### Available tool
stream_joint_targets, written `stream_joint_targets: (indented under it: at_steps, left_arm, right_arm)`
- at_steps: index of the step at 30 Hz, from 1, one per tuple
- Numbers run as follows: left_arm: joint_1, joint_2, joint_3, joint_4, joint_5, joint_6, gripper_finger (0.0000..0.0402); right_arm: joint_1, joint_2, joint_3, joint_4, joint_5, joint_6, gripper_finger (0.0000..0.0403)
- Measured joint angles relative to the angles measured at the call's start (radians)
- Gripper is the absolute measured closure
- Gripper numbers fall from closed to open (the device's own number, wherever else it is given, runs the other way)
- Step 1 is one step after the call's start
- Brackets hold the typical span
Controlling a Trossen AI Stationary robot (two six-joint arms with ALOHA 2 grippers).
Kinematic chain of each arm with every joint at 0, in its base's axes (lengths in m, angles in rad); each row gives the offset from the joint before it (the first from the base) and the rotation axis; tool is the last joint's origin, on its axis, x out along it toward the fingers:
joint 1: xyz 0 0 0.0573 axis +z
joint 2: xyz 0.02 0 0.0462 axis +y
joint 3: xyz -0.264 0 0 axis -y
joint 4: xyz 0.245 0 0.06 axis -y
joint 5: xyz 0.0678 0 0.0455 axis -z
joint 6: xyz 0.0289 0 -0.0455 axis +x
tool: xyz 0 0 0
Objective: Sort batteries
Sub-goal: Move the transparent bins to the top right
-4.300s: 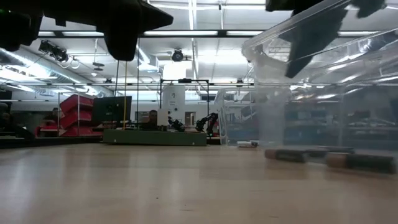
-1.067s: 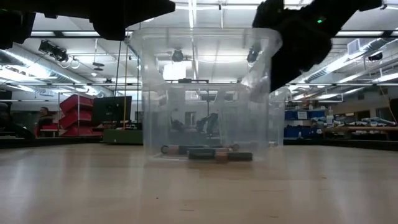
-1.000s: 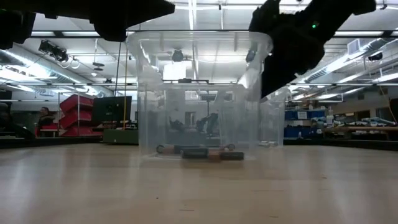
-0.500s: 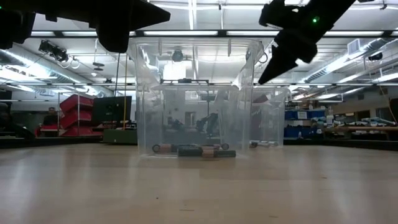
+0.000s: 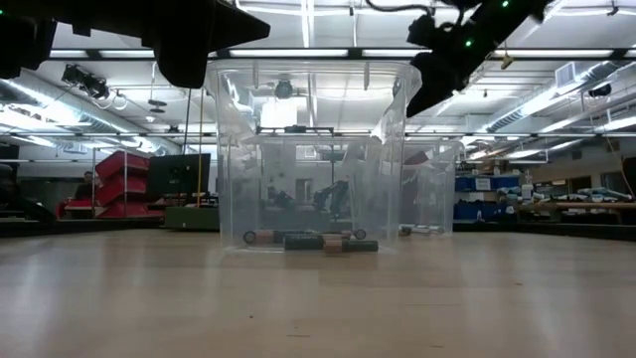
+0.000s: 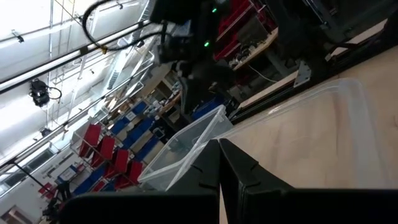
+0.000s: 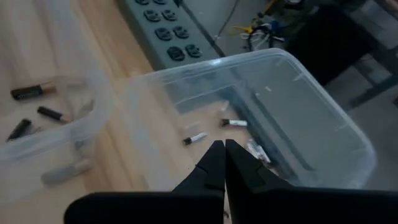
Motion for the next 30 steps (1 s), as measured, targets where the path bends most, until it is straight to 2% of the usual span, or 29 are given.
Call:
stream_joint_targets:
  at_steps: [6,12,22,27,30]
  left_arm:
    - [0.000,0.000,0.000,0.000,0.005,-0.002,0.0401]
    - [0.000,0.000,0.000,0.000,0.006,-0.003,0.0401]
    - [0.000,0.000,0.000,-0.006,0.004,-0.004,0.0401]
    - [0.000,0.000,0.000,-0.006,0.005,-0.005,0.0401]
    - [0.000,0.000,0.000,-0.007,0.005,-0.009,0.0401]
  right_arm:
    - [-0.155,0.046,0.001,0.063,-0.269,-0.016,0.0403]
    - [-0.228,0.081,0.001,0.077,-0.438,-0.005,0.0403]
    - [-0.275,0.102,0.001,0.029,-0.542,-0.106,0.0403]
    - [-0.310,0.102,0.001,0.012,-0.661,-0.148,0.0403]
    - [-0.331,0.102,0.001,-0.008,-0.679,-0.153,0.0403]
